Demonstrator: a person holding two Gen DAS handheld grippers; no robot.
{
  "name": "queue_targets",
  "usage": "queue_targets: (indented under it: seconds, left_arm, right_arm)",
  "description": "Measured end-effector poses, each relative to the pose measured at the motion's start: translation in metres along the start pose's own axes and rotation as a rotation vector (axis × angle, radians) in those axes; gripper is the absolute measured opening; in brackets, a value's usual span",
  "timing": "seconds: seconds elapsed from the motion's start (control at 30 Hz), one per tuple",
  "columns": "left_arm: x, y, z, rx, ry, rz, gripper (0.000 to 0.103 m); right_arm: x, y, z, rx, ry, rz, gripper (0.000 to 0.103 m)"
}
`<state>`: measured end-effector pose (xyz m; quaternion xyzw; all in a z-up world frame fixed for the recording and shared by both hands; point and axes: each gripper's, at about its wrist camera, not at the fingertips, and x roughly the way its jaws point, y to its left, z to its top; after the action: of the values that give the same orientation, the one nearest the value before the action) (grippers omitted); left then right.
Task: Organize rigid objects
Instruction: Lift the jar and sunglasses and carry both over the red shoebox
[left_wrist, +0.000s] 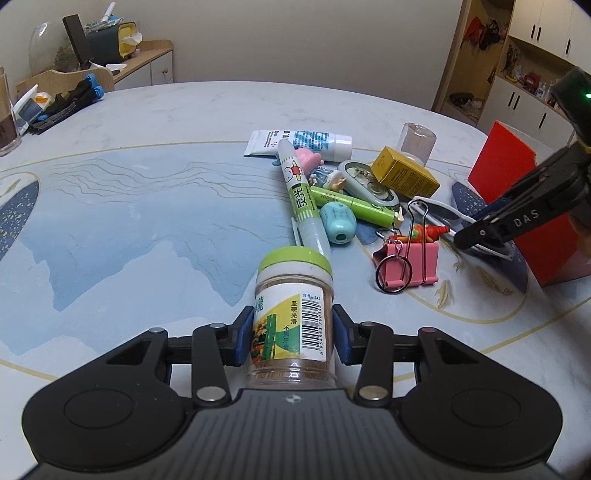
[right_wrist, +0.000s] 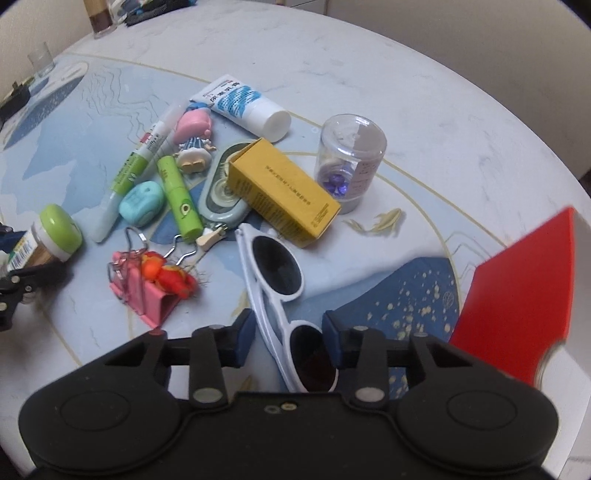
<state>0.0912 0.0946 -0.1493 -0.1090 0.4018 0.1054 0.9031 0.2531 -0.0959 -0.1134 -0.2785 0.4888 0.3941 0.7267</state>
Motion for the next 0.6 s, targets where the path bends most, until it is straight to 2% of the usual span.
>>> queue_targets:
  seconds: [0.37,0.6]
  left_arm:
    - [-0.021,0.004,-0.014,-0.011,0.003,-0.012,0.042]
    - [-0.041,0.000,-0.016,-0.005,-0.013,-0.047,0.042]
  right_arm:
    - [-0.031,0.005,-0.042,0.207,-0.083,0.041,0.026]
    - [-0.059,0.017,-0.069,0.333,-0.136,0.062,0.026]
